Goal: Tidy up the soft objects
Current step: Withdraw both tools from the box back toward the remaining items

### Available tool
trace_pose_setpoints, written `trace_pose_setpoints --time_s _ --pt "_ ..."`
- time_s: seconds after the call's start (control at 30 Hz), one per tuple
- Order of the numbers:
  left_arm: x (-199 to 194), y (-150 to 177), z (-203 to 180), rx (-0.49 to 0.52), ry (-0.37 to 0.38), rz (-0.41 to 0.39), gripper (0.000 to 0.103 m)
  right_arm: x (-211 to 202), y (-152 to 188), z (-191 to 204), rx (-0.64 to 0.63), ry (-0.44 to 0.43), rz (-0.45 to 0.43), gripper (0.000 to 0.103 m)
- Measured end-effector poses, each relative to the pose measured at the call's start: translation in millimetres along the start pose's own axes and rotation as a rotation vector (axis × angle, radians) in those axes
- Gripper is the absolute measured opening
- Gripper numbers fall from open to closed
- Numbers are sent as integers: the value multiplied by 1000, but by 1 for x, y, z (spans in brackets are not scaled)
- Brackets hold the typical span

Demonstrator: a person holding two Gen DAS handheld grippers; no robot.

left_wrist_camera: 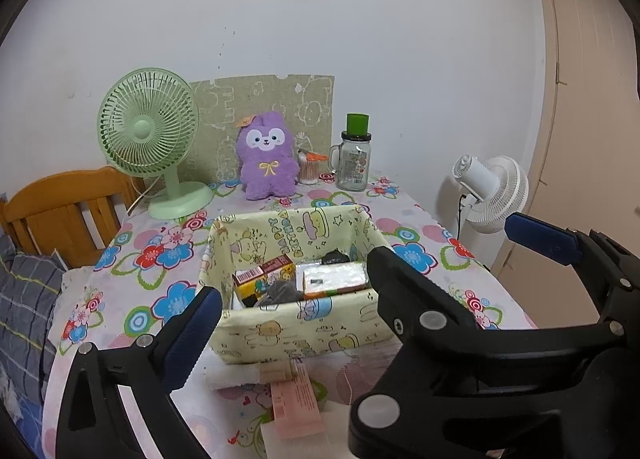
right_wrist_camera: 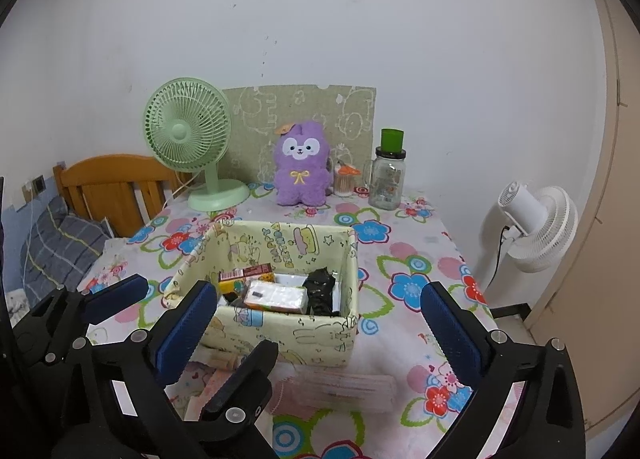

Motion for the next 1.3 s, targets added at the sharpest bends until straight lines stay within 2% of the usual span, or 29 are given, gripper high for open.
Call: trace_pose_setpoints --time_s 0.63,1.3 --pt "-11 28 -2 -20 16 29 103 -11 27 5 4 -12 26 103" --pt "-1 57 -3 -27 28 76 103 1 60 -2 29 2 90 103"
Point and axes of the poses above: each gripper's, at about its wrist camera, not at the fingertips, and x roughly the way its jaws point, z to its left, y to its underside, the point moved 8 cm from there along x, roughly the way its jaws point, and after that the axes turned 15 degrees about -z, right-handed, at the moved point
